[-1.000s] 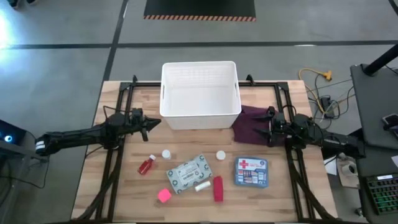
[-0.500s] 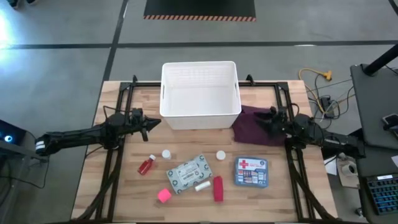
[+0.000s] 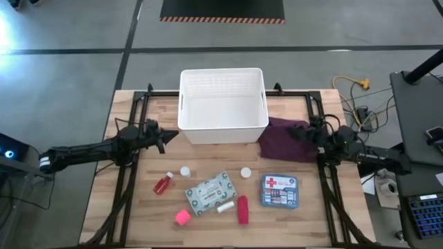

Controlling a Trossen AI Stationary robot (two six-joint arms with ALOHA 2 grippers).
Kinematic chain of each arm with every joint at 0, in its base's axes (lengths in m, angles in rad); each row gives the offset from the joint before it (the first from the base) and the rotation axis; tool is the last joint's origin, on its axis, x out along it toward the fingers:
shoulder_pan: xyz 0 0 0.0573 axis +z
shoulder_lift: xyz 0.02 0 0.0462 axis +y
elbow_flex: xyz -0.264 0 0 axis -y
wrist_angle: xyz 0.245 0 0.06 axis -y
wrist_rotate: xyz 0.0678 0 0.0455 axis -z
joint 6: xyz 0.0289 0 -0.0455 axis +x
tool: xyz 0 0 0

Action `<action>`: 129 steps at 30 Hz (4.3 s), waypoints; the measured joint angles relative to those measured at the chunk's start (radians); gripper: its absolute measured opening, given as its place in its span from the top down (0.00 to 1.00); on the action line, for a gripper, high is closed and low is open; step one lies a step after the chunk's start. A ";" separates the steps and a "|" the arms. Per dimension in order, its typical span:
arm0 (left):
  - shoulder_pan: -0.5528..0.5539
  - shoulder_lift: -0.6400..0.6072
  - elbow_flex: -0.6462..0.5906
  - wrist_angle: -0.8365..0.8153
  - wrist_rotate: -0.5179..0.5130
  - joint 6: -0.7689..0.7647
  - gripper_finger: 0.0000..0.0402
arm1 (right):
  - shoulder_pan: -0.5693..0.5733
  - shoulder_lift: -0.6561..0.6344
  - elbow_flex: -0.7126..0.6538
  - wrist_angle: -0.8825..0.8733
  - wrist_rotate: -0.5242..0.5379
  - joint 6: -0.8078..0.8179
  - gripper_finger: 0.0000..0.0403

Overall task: Pick & place medical supplies in basket/bin
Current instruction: Put the orange pill bottle into the white bin

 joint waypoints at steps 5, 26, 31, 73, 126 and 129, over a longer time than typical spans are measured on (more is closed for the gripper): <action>0.000 -0.001 0.002 0.010 -0.002 -0.348 1.00 | 0.013 0.054 0.035 0.009 0.003 0.139 0.39; -0.061 0.010 0.033 0.074 0.155 -0.345 0.94 | 0.309 0.881 0.801 -1.176 0.024 -0.297 0.39; -0.090 0.013 0.050 0.051 0.222 -0.336 0.82 | 0.424 1.085 0.882 -1.188 0.105 -0.439 0.30; -0.102 0.013 0.045 0.043 0.284 -0.248 0.78 | 0.517 1.681 1.016 -0.800 0.251 -0.623 0.17; -0.102 0.034 0.050 0.052 0.224 -0.248 0.78 | 0.271 1.338 1.463 -1.269 0.795 -0.887 0.58; -0.103 0.042 0.050 0.064 0.228 -0.267 0.78 | 0.074 1.348 1.506 -1.230 0.637 -0.865 0.56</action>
